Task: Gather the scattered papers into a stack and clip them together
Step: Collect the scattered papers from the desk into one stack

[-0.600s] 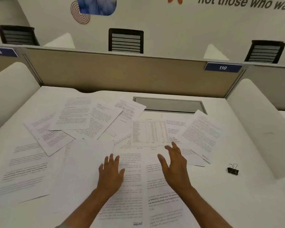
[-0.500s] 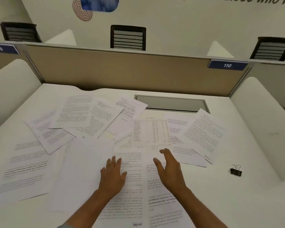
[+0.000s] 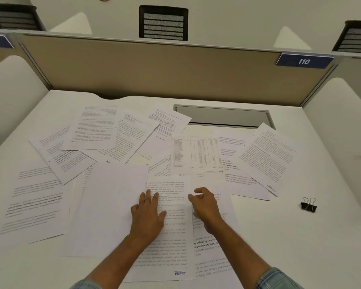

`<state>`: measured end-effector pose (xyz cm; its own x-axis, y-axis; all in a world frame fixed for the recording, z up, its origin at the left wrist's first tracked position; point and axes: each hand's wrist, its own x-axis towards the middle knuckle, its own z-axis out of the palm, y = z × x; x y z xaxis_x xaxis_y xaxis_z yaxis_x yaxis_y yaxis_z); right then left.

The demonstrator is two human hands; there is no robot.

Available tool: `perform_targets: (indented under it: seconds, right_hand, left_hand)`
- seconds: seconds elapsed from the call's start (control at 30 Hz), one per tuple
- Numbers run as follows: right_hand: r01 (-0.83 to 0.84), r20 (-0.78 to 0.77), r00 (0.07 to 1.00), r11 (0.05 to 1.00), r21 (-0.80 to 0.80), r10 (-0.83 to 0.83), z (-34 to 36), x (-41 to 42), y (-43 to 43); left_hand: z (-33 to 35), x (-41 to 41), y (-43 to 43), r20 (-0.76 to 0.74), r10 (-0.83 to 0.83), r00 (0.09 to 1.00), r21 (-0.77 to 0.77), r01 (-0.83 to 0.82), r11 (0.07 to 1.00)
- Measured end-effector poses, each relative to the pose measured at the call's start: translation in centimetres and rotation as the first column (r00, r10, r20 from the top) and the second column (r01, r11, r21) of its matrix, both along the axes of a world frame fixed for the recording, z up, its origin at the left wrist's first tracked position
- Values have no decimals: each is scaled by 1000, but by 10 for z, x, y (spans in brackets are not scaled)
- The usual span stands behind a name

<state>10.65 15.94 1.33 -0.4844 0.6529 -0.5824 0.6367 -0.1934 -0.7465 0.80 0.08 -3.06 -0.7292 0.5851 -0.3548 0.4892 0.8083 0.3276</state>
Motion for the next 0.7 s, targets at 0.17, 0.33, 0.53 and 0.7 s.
perform_targets:
  seconds: [0.17, 0.33, 0.53, 0.7]
  right_hand:
    - [1, 22, 1000, 1000, 11, -1, -2, -2, -4]
    - [-31, 49, 998, 999, 30, 29, -3, -2, -9]
    - [-173, 69, 982, 984, -36, 175, -15, 7, -18]
    - [-232, 19, 973, 973, 9, 231, -7, 14, -13]
  left_hand:
    - [1, 1, 2, 6, 1, 1000, -9, -1, 1000]
    - [5, 3, 2, 2, -3, 1000, -40, 3, 999]
    - [6, 3, 3, -6, -1, 1000, -40, 1, 999]
    - [15, -3, 5, 1, -7, 1000, -3, 7, 1000]
